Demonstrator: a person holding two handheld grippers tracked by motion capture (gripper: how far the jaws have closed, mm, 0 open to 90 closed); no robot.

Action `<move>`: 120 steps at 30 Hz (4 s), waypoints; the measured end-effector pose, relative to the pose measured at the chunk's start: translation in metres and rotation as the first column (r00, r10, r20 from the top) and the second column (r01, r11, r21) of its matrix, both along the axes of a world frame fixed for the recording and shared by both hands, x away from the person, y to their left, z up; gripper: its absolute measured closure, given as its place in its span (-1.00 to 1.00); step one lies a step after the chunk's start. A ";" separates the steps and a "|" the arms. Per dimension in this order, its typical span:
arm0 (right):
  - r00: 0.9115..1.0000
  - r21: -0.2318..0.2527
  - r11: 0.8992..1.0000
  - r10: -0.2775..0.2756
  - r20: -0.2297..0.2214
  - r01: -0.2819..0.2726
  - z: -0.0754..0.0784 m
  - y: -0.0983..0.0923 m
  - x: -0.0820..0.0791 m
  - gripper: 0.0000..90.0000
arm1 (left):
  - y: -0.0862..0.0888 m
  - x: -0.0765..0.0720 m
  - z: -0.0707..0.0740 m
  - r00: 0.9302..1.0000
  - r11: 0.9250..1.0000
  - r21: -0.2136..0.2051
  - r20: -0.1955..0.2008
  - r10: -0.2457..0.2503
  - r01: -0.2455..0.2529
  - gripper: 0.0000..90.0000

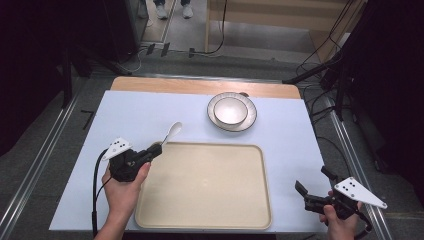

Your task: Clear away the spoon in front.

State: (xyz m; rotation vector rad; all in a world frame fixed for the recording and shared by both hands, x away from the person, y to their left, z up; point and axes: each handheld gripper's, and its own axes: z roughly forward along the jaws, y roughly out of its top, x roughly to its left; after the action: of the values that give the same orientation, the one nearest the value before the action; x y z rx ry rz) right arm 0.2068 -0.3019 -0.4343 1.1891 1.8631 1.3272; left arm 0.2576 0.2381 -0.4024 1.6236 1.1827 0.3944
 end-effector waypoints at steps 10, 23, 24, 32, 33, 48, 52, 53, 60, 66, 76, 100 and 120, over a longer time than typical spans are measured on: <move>1.000 -0.003 1.000 -0.001 0.000 0.001 0.000 0.001 -0.001 -1.00 | 0.014 -0.019 -0.018 0.998 0.998 0.000 -0.026 0.062 -0.062 0.93; 1.000 -0.006 1.000 -0.003 0.001 0.003 0.001 0.002 -0.002 -1.00 | 0.021 -0.030 -0.044 0.988 0.991 0.003 -0.080 0.136 -0.136 0.94; 1.000 -0.005 1.000 -0.004 0.002 0.004 0.001 0.002 -0.002 -1.00 | 0.021 -0.030 -0.046 0.987 0.991 0.005 -0.082 0.137 -0.137 0.94; 1.000 -0.002 1.000 -0.006 0.003 0.006 0.001 0.001 -0.003 -1.00 | 0.023 -0.028 -0.055 0.981 0.986 -0.005 -0.099 0.166 -0.168 0.93; 1.000 -0.003 1.000 -0.006 0.003 0.006 0.001 0.000 -0.003 -1.00 | 0.023 -0.028 -0.055 0.981 0.986 -0.006 -0.103 0.165 -0.166 0.93; 1.000 -0.001 1.000 0.002 0.004 -0.002 0.001 0.000 -0.003 -1.00 | 0.022 -0.030 -0.058 0.980 0.985 0.063 -0.110 0.168 -0.161 0.67; 1.000 0.002 1.000 0.001 0.007 -0.001 0.001 0.000 -0.004 -1.00 | 0.025 -0.028 -0.054 0.984 0.989 0.043 -0.098 0.147 -0.143 0.32; 1.000 0.003 1.000 0.001 0.007 -0.001 0.001 0.000 -0.004 -1.00 | 0.026 -0.028 -0.053 0.986 0.990 0.045 -0.090 0.138 -0.135 0.19; 1.000 0.006 1.000 0.001 0.008 -0.001 0.002 -0.001 -0.004 -1.00 | 0.033 -0.026 -0.041 0.993 0.992 0.069 -0.032 0.112 -0.110 -0.80; 1.000 0.007 1.000 0.002 0.007 -0.002 0.001 -0.002 -0.004 -1.00 | 0.042 -0.028 -0.032 0.997 0.994 0.071 0.014 0.082 -0.083 -1.00; 1.000 0.010 1.000 -0.005 0.002 0.005 0.001 -0.003 -0.004 -1.00 | 0.057 -0.031 -0.023 0.995 0.991 0.105 0.053 0.083 -0.088 -1.00; 1.000 0.013 1.000 -0.020 -0.004 0.020 -0.001 -0.007 -0.004 -1.00 | 0.095 -0.049 -0.007 0.989 0.982 0.164 0.124 0.075 -0.095 -1.00; 0.999 0.021 0.999 -0.034 -0.011 0.034 -0.002 -0.012 -0.004 -1.00 | 0.150 -0.062 0.007 0.972 0.974 0.128 0.166 0.164 -0.187 -1.00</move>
State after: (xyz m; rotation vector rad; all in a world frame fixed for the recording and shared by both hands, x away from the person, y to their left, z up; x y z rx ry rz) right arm 0.2029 -0.3142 -0.4367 1.2353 1.8325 1.3273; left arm 0.1960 0.3878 -0.3956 1.5823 1.2063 0.7204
